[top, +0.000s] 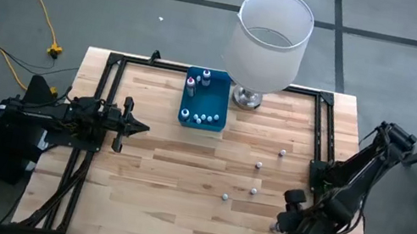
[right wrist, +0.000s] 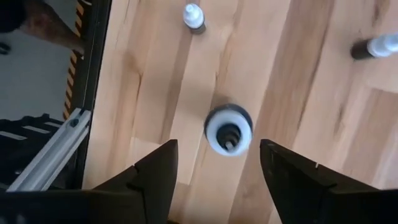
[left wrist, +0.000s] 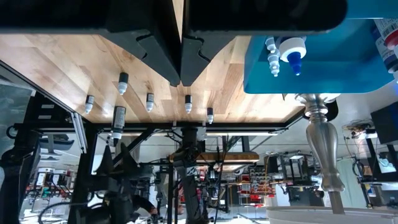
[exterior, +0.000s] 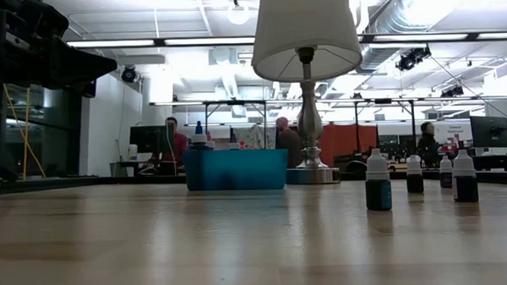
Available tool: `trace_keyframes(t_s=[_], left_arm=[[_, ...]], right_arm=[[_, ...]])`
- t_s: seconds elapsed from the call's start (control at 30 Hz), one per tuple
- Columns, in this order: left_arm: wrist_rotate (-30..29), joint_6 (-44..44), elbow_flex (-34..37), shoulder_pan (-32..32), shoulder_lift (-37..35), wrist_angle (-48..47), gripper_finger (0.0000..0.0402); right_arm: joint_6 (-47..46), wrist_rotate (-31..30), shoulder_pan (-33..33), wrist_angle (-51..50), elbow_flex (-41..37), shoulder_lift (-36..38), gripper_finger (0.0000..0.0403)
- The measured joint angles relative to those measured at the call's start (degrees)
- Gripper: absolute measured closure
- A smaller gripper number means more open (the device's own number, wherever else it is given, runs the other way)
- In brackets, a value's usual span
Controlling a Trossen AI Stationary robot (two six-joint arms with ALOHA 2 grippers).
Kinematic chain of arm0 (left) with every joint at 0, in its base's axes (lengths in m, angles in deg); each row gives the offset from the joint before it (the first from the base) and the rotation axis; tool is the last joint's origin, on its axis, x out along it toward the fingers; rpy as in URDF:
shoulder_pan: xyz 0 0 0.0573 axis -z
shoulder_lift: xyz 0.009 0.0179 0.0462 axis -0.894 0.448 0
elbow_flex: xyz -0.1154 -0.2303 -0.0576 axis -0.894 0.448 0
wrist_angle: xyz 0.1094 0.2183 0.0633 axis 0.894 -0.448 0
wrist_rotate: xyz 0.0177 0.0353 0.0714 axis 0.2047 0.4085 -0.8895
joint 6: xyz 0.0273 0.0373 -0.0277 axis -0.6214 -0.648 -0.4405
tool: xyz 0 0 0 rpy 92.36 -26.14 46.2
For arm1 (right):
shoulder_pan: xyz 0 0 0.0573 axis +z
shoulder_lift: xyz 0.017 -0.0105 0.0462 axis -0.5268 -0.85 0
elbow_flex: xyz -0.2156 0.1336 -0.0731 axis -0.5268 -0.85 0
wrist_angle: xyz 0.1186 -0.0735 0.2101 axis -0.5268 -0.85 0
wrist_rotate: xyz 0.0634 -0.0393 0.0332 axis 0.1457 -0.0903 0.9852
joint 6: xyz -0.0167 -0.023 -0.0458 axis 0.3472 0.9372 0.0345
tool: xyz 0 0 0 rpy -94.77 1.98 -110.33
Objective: Pick & Place food coloring
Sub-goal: Put the big black food coloring bottle into the blue bin
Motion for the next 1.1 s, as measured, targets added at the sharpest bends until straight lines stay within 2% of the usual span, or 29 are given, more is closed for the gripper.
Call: trace_keyframes(t_s=[0.37, 0.93, 1.1], left_arm=[[0.0, 0.0, 0.0, 0.0, 0.0, 0.0, 0.0401], [0.0, 0.0, 0.0, 0.0, 0.0, 0.0, 0.0401], [0.0, 0.0, 0.0, 0.0, 0.0, 0.0, 0.0401]], right_arm=[[1.4, -1.5, 0.0, 1.3, 0.0, -4.4, 0.02], [-0.9, -1.3, -0.1, 3.9, -1.8, -5.0, 0.0276], [-0.9, -1.9, -0.5, 4.5, -1.9, -5.0, 0.0287]])
